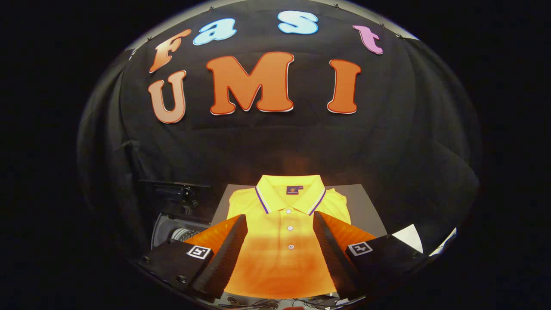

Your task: Put the clothes into the washing machine and then close the washing machine lid.

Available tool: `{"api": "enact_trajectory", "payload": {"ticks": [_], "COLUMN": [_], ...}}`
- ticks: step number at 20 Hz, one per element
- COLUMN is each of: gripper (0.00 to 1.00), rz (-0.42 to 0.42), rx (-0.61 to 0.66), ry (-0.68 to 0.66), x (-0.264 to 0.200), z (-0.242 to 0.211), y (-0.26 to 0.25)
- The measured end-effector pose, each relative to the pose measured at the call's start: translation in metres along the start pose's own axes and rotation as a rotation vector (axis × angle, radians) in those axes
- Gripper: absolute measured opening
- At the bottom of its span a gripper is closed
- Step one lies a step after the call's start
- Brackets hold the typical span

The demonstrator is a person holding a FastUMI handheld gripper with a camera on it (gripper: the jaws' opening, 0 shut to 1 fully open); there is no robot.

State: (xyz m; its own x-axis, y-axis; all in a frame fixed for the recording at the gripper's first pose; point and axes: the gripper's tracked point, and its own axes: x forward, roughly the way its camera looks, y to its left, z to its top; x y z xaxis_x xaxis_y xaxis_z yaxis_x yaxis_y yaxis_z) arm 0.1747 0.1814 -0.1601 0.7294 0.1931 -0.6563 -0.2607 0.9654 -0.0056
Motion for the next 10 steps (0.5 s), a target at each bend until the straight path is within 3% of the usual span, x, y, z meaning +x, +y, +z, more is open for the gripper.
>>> {"api": "enact_trajectory", "payload": {"ticks": [10], "gripper": [0.99], "rz": [0.006], "rx": [0.01], "ry": [0.194], "x": [0.06], "z": [-0.049], "y": [0.0]}}
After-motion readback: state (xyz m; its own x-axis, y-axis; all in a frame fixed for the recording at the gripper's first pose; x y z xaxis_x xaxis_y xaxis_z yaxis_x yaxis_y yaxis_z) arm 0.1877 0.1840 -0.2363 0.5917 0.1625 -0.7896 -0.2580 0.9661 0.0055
